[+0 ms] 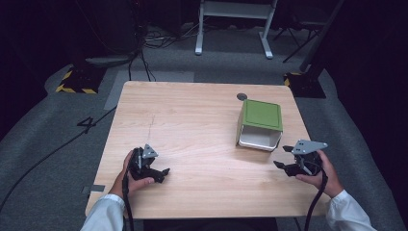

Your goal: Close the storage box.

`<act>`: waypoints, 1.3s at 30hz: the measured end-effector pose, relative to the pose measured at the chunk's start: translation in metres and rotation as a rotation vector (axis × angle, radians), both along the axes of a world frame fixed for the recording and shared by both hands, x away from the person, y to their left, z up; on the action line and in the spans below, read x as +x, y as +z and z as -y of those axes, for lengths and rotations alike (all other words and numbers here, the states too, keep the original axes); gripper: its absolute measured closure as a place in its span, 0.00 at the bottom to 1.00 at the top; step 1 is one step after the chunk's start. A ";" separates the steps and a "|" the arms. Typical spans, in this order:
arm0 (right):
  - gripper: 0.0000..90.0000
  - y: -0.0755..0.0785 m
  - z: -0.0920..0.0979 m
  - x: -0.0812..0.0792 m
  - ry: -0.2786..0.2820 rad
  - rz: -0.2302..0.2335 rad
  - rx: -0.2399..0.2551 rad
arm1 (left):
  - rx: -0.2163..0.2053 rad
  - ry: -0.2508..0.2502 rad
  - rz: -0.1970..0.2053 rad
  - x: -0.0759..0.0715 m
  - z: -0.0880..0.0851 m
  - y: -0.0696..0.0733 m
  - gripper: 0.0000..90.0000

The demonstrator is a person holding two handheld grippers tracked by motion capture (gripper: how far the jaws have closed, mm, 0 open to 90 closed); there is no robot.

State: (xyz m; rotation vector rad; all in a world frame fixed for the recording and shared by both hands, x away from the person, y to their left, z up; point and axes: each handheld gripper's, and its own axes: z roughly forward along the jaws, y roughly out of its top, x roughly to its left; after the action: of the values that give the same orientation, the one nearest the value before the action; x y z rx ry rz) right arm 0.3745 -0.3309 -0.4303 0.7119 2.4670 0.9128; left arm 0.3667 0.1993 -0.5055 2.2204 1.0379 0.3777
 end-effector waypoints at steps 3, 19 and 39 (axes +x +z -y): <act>0.32 -0.005 0.009 -0.004 -0.016 -0.001 0.007 | 0.001 0.000 0.000 0.000 0.000 0.000 0.00; 0.26 -0.049 0.066 -0.020 -0.195 -0.066 0.083 | -0.004 -0.016 -0.004 -0.005 0.003 0.000 0.00; 0.16 -0.073 0.094 -0.024 -0.353 -0.089 0.177 | -0.004 -0.023 -0.003 -0.004 0.004 0.000 0.00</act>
State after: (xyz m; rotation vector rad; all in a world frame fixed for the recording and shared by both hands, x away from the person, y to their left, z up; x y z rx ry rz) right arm 0.3507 -0.4249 -0.5038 1.2263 2.2473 0.9838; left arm 0.3624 0.1957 -0.5057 2.2283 1.0130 0.3625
